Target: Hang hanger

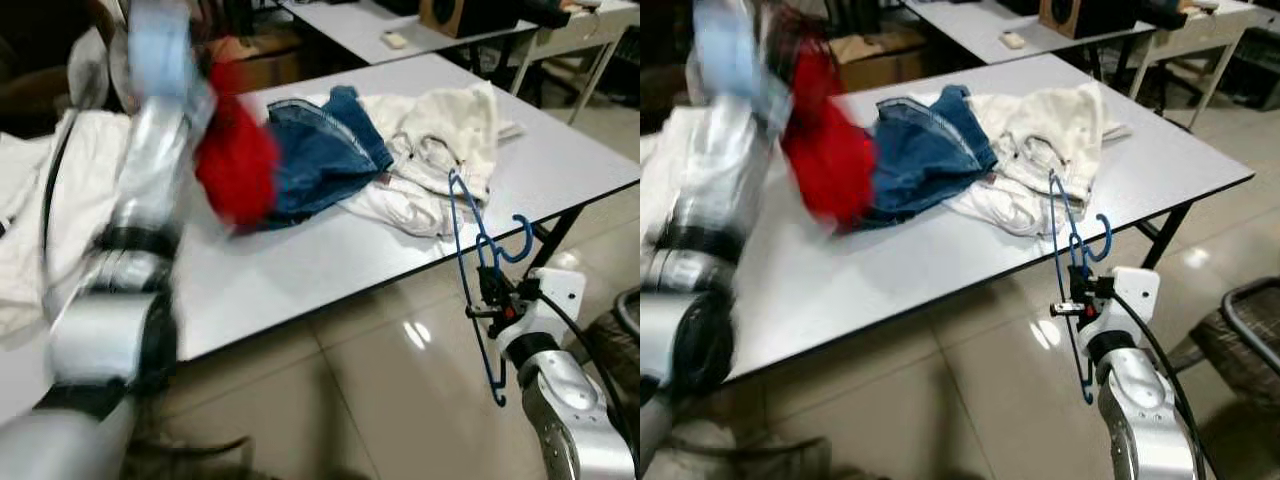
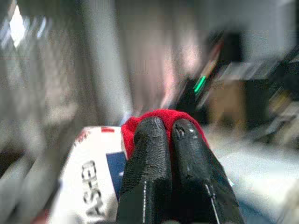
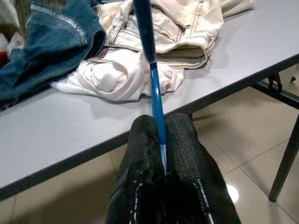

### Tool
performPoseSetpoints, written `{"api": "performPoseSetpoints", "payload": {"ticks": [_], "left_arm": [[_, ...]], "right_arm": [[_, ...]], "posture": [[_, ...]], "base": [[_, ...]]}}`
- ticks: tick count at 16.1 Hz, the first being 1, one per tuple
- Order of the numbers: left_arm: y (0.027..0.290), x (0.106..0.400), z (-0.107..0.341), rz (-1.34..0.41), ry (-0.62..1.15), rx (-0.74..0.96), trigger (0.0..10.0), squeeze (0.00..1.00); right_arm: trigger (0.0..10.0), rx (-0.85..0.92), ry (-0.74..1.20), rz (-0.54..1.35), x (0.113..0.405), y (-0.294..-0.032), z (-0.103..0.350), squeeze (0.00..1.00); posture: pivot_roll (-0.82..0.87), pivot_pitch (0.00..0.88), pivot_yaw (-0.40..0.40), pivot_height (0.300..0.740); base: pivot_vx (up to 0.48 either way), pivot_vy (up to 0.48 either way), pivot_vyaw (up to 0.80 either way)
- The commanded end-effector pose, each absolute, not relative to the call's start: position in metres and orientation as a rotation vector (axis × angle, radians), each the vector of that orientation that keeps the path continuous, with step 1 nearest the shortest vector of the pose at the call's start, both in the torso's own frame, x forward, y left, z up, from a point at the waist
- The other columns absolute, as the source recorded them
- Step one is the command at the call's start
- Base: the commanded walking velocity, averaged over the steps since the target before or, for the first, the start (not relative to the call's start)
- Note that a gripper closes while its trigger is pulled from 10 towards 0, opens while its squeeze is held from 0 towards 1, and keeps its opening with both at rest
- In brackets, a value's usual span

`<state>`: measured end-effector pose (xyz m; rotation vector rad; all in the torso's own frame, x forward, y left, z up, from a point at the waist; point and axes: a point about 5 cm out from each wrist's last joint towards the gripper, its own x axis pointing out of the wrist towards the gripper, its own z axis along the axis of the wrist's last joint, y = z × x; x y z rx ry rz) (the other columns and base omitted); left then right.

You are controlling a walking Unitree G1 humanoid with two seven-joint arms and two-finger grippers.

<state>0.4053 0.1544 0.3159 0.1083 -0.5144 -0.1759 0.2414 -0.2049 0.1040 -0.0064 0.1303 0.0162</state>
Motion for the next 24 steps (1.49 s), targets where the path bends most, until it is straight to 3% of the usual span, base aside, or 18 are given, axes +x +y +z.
{"api": "performPoseSetpoints", "payload": {"ticks": [1,2,3,6,7,9,10,17,19,22,24], "left_arm": [[0.147,0.406,0.301,-0.222,-0.47,0.119,0.0,0.0],[0.053,0.394,0.294,-0.6,-0.469,0.151,0.0,0.0],[0.014,0.382,0.26,-0.776,-0.362,0.233,0.0,0.0],[-0.008,0.371,0.196,-0.895,-0.138,0.377,0.0,0.0],[-0.002,0.368,0.162,-0.875,-0.003,0.468,10.0,0.0],[0.004,0.367,0.151,-0.87,0.049,0.473,10.0,0.0],[0.01,0.37,0.158,-0.872,0.047,0.367,10.0,1.0],[0.033,0.375,0.163,-0.891,0.032,0.161,10.0,1.0],[0.049,0.38,0.163,-0.819,0.042,0.135,10.0,1.0],[0.097,0.397,0.165,-0.508,0.081,0.087,10.0,1.0],[0.117,0.396,0.156,-0.463,0.131,0.105,10.0,1.0]], "right_arm": [[10.0,0.002,0.126,0.004,0.242,-0.205,0.103,0.0],[10.0,0.026,0.122,-0.011,0.239,-0.202,0.1,0.0],[10.0,0.028,0.119,-0.03,0.238,-0.202,0.099,0.0],[10.0,0.038,0.098,-0.088,0.232,-0.208,0.101,0.0],[10.0,0.042,0.106,-0.121,0.227,-0.211,0.098,0.0],[10.0,0.044,0.108,-0.123,0.225,-0.21,0.097,0.0],[10.0,0.052,0.116,-0.121,0.222,-0.207,0.095,0.0],[10.0,0.031,0.14,-0.067,0.225,-0.204,0.094,0.0],[10.0,0.027,0.14,-0.058,0.227,-0.203,0.094,0.0],[10.0,0.022,0.145,-0.053,0.224,-0.204,0.093,0.0],[10.0,0.021,0.148,-0.058,0.222,-0.204,0.092,0.0]], "posture": [[-0.21,0.0,0.119,0.74],[-0.24,0.0,0.154,0.74],[-0.26,0.0,0.178,0.74],[-0.3,0.0,0.25,0.74],[-0.3,0.0,0.26,0.74],[-0.31,0.0,0.264,0.74],[-0.29,0.0,0.239,0.74],[-0.27,0.0,0.19,0.74],[-0.27,0.0,0.185,0.74],[-0.27,0.0,0.192,0.74],[-0.27,0.0,0.196,0.74]], "base": [[0.0,0.0,0.0],[0.0,0.0,0.0],[0.0,0.0,0.0],[0.0,0.0,0.0],[0.0,0.0,0.0],[0.0,0.0,0.0],[0.0,0.0,0.0],[0.0,0.0,0.0],[0.0,0.0,0.0],[0.0,0.0,0.0],[0.0,0.0,0.0]]}}
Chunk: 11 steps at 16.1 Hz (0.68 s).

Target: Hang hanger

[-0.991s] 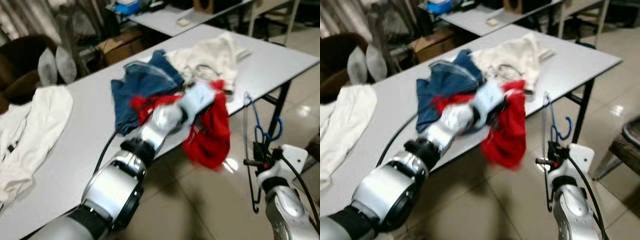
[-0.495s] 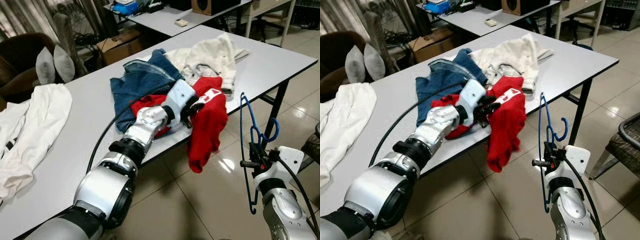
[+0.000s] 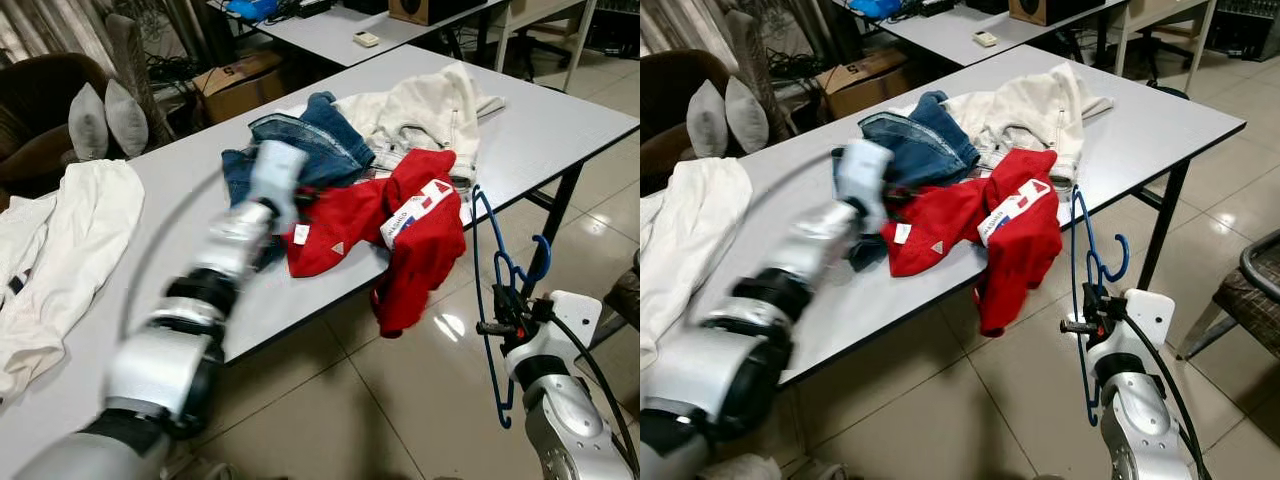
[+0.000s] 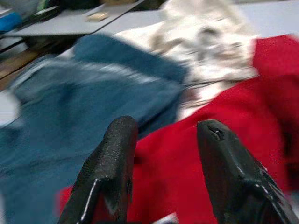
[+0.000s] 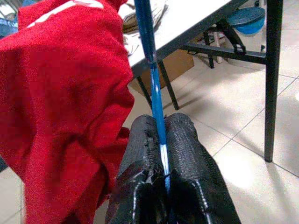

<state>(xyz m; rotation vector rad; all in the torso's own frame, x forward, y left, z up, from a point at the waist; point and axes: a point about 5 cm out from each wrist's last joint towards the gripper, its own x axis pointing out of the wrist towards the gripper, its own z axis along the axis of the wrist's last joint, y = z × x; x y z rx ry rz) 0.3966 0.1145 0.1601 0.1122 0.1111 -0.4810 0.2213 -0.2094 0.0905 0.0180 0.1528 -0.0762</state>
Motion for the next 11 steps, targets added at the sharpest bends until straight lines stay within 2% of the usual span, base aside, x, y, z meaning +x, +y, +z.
{"api": "performPoseSetpoints", "payload": {"ticks": [1,2,3,7,11], "left_arm": [[0.125,0.393,0.148,-0.488,0.178,0.125,10.0,1.0],[0.13,0.389,0.141,-0.518,0.218,0.133,10.0,0.95],[0.135,0.386,0.135,-0.538,0.252,0.121,10.0,0.0],[0.138,0.38,0.123,-0.597,0.352,0.041,10.0,0.0],[0.129,0.37,0.108,-0.692,0.456,0.059,10.0,0.0]], "right_arm": [[10.0,0.021,0.149,-0.059,0.221,-0.205,0.092,0.0],[10.0,0.021,0.15,-0.06,0.221,-0.205,0.091,0.0],[10.0,0.021,0.15,-0.06,0.221,-0.204,0.092,0.0],[10.0,0.018,0.152,-0.05,0.225,-0.204,0.092,0.0],[10.0,0.011,0.149,-0.043,0.228,-0.204,0.093,0.0]], "posture": [[-0.27,0.0,0.196,0.74],[-0.27,0.0,0.196,0.74],[-0.26,0.0,0.196,0.74],[-0.25,0.0,0.182,0.74],[-0.25,0.0,0.184,0.74]], "base": [[0.0,0.0,0.0],[0.0,0.0,0.0],[0.0,0.0,0.0],[0.0,0.0,0.0],[0.0,0.0,0.0]]}}
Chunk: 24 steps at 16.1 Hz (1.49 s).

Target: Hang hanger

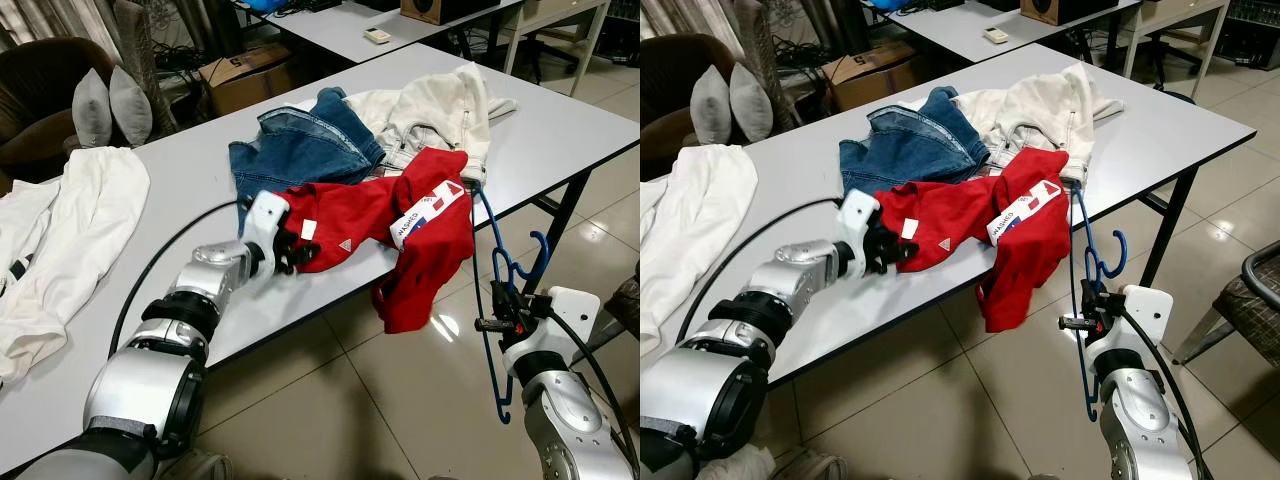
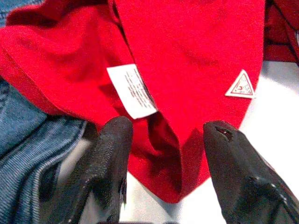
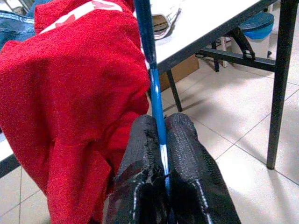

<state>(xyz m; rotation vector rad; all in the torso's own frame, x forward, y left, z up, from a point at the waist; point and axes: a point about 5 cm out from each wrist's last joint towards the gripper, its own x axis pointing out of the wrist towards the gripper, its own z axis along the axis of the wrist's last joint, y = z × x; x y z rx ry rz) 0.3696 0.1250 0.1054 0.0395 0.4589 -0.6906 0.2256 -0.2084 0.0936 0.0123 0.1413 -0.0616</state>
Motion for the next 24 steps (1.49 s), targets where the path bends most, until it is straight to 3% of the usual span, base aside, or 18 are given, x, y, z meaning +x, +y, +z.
{"api": "performPoseSetpoints", "payload": {"ticks": [1,8,9,10,11,24], "left_arm": [[0.127,0.37,0.107,-0.702,0.461,0.046,10.0,0.0],[0.125,0.369,0.098,-0.629,0.455,0.257,10.0,0.0],[0.123,0.367,0.095,-0.637,0.459,0.259,9.1,0.0],[0.122,0.366,0.094,-0.641,0.46,0.261,2.3,0.0],[0.121,0.365,0.093,-0.65,0.461,0.255,0.0,0.0],[0.116,0.363,0.092,-0.684,0.45,0.206,0.0,0.0]], "right_arm": [[10.0,0.01,0.148,-0.043,0.228,-0.204,0.093,0.0],[10.0,0.002,0.147,-0.04,0.228,-0.204,0.094,0.0],[10.0,0.002,0.148,-0.039,0.228,-0.204,0.093,0.0],[10.0,0.001,0.149,-0.038,0.229,-0.204,0.093,0.0],[10.0,0.0,0.149,-0.038,0.229,-0.204,0.093,0.0],[10.0,-0.003,0.148,-0.035,0.23,-0.204,0.094,0.0]], "posture": [[-0.25,0.0,0.185,0.74],[-0.25,0.0,0.186,0.74],[-0.25,0.0,0.185,0.74],[-0.25,0.0,0.185,0.74],[-0.25,0.0,0.183,0.74],[-0.25,0.0,0.183,0.74]], "base": [[0.0,0.0,0.0],[0.0,0.0,0.0],[0.0,0.0,0.0],[0.0,0.0,0.0],[0.0,0.0,0.0],[0.0,0.0,0.0]]}}
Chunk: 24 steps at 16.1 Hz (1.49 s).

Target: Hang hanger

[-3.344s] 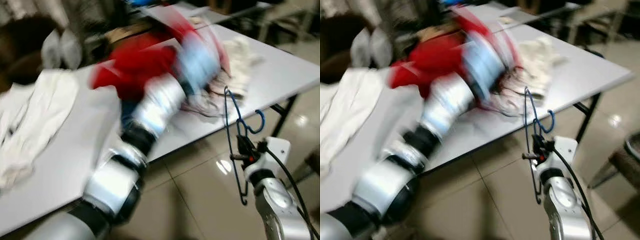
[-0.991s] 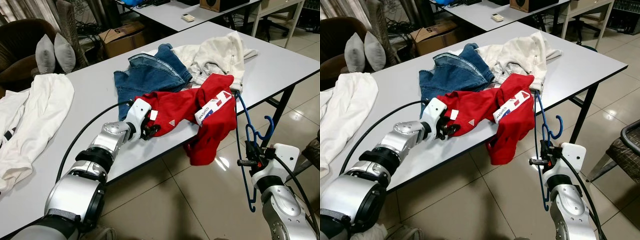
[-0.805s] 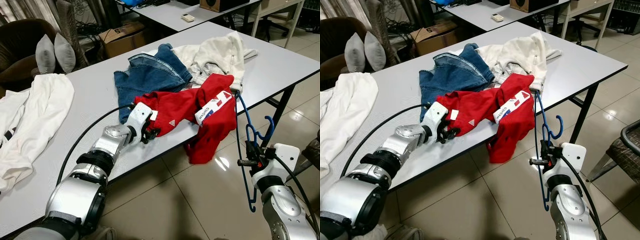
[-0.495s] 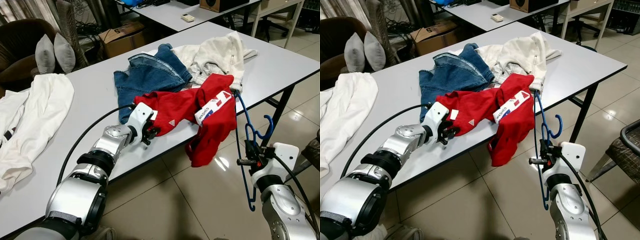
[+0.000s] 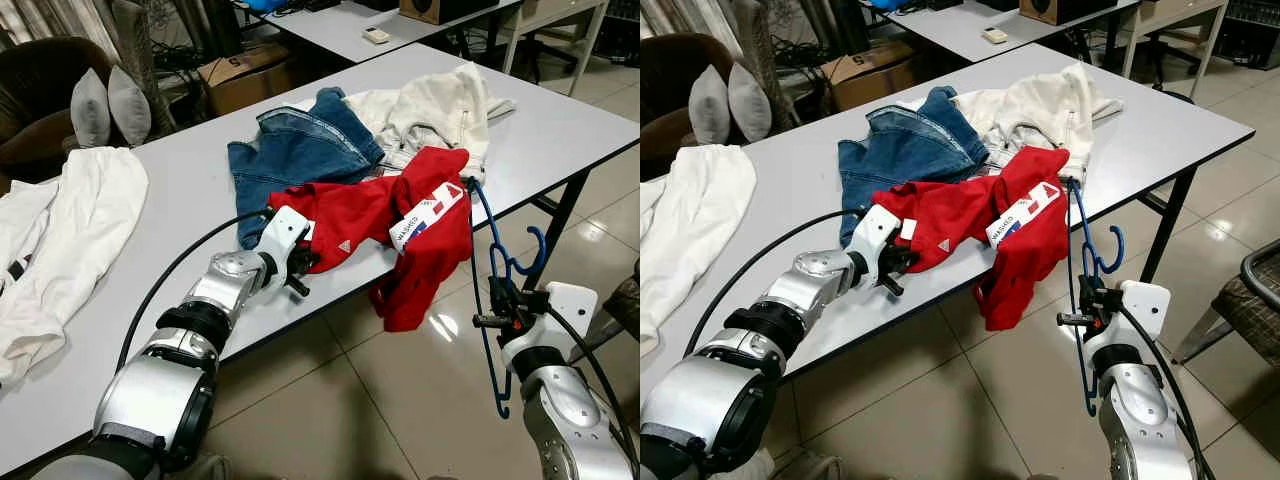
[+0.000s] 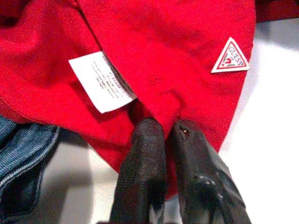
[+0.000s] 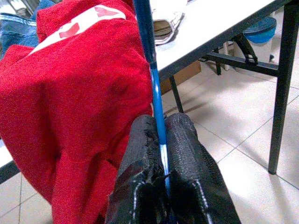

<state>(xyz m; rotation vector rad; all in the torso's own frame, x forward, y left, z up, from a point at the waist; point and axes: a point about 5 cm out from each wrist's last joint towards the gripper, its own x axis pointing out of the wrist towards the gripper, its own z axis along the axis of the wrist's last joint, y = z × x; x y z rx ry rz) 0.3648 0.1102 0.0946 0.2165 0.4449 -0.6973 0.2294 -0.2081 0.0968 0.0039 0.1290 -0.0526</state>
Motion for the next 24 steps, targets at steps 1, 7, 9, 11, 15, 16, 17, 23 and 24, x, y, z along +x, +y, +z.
{"api": "performPoseSetpoints", "payload": {"ticks": [1,7,9,11,15,16,17,23,24], "left_arm": [[0.116,0.364,0.093,-0.677,0.441,0.194,0.0,0.0],[0.124,0.373,0.108,-0.584,0.346,0.07,0.0,0.0],[0.13,0.386,0.135,-0.499,0.201,-0.076,0.0,0.0],[0.149,0.404,0.181,-0.394,0.057,-0.138,0.0,0.0],[0.207,0.418,0.277,-0.139,-0.226,-0.188,0.0,0.0],[0.227,0.415,0.298,-0.051,-0.301,-0.205,0.0,0.0],[0.236,0.413,0.306,-0.011,-0.329,-0.192,0.0,0.0],[0.237,0.413,0.282,0.017,-0.238,-0.062,0.0,0.0],[0.235,0.414,0.28,0.006,-0.232,-0.052,0.0,0.0]], "right_arm": [[10.0,-0.003,0.148,-0.035,0.23,-0.204,0.094,0.0],[10.0,0.0,0.147,-0.036,0.23,-0.203,0.093,0.0],[10.0,0.001,0.147,-0.04,0.23,-0.203,0.093,0.0],[10.0,0.001,0.146,-0.041,0.232,-0.202,0.093,0.0],[10.0,0.01,0.144,-0.049,0.23,-0.201,0.092,0.0],[10.0,0.013,0.144,-0.059,0.229,-0.201,0.091,0.0],[10.0,0.015,0.144,-0.064,0.229,-0.201,0.091,0.0],[10.0,0.017,0.142,-0.066,0.23,-0.201,0.09,0.0],[10.0,0.016,0.142,-0.065,0.23,-0.201,0.09,0.0]], "posture": [[-0.25,0.0,0.183,0.74],[-0.25,0.0,0.184,0.74],[-0.24,0.0,0.183,0.74],[-0.24,0.0,0.183,0.74],[-0.23,0.0,0.196,0.74],[-0.23,0.0,0.209,0.74],[-0.23,0.0,0.21,0.74],[-0.23,0.0,0.203,0.74],[-0.23,0.0,0.203,0.74]], "base": [[0.0,0.0,0.0],[0.0,0.0,0.0],[0.0,0.0,0.0],[0.0,0.0,0.0],[0.0,0.0,0.0],[0.0,0.0,0.0],[0.0,0.0,0.0],[0.0,0.0,0.0],[0.0,0.0,0.0]]}}
